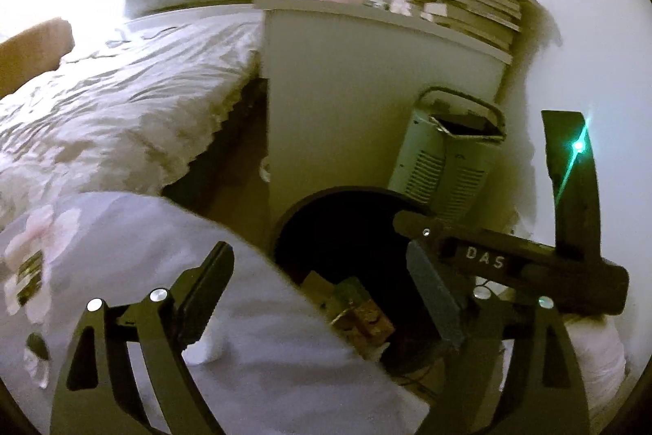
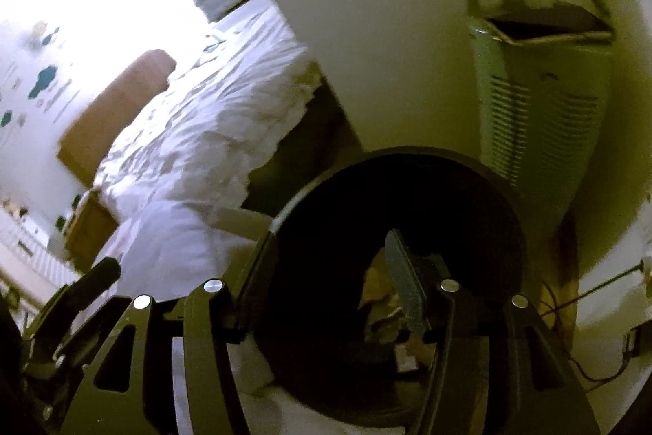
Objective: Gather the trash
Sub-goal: 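Move both tools back over the table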
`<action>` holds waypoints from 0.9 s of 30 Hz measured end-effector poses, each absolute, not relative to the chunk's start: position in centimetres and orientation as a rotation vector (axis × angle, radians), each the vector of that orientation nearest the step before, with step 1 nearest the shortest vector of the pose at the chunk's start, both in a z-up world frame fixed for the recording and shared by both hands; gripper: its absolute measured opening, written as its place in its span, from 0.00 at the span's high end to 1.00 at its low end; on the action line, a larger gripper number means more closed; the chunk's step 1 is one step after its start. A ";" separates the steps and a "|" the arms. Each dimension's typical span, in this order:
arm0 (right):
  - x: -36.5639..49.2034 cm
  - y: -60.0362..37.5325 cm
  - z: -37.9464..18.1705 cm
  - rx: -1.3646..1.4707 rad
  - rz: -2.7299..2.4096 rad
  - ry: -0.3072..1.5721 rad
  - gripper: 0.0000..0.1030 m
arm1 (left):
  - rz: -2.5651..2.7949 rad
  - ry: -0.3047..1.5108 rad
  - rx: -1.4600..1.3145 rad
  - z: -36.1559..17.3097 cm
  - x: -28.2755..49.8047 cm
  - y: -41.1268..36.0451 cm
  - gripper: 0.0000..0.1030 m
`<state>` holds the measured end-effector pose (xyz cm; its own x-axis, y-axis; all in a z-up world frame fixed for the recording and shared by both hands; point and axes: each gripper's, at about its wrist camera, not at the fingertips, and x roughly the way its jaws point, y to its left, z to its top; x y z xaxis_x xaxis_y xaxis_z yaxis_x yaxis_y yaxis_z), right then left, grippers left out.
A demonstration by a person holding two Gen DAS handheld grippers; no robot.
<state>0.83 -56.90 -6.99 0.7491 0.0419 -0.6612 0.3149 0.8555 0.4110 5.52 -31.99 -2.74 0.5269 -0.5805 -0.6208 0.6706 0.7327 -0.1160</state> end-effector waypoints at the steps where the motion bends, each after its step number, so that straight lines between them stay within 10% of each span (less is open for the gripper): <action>1: 1.2 -56.1 -6.8 0.520 -0.140 0.720 0.45 | -0.734 0.689 0.130 -2.8 5.8 -31.0 0.16; 27: 6.3 -38.7 -7.5 0.111 0.148 0.879 0.45 | -0.319 0.809 0.008 -7.7 10.6 -10.7 0.17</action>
<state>6.26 -38.65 -7.55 0.6289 0.1746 -0.7576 -0.0834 0.9840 0.1575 10.60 -10.65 -7.72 0.6453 -0.2770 -0.7120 0.2829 0.9523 -0.1141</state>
